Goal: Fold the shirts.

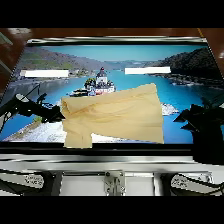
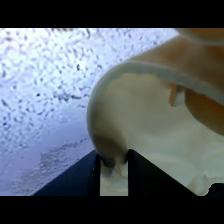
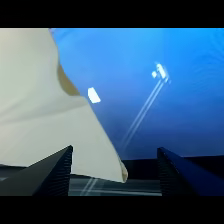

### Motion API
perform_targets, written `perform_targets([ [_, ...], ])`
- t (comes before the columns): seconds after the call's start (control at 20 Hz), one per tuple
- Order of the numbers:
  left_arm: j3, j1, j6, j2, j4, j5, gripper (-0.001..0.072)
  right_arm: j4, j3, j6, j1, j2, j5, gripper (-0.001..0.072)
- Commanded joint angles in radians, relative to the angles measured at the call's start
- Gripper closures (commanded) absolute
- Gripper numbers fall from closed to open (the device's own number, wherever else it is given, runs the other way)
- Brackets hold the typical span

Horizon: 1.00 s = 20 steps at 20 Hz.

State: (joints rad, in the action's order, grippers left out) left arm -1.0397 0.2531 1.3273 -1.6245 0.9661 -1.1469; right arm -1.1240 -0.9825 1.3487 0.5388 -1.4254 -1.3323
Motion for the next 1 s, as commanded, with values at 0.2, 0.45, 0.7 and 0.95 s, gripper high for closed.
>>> perform_targets([
  [0.2,-0.001,-0.010,-0.034,-0.003,-0.008,-0.053,0.0673,0.097,0.187,-0.096,-0.001,-0.047,-0.018,0.0075],
  [0.45,-0.002,-0.010,-0.034,0.029,-0.008,-0.058,0.0673,0.172,0.270,-0.121,-0.001,-0.047,0.036,0.0075],
  [0.7,-0.002,-0.010,-0.033,0.063,-0.009,-0.058,0.0673,0.271,0.335,-0.173,-0.001,-0.047,0.056,0.0076],
  [0.95,-0.002,-0.010,-0.033,0.131,-0.009,-0.060,0.0673,0.330,0.350,-0.214,-0.001,-0.047,0.050,0.0558],
])
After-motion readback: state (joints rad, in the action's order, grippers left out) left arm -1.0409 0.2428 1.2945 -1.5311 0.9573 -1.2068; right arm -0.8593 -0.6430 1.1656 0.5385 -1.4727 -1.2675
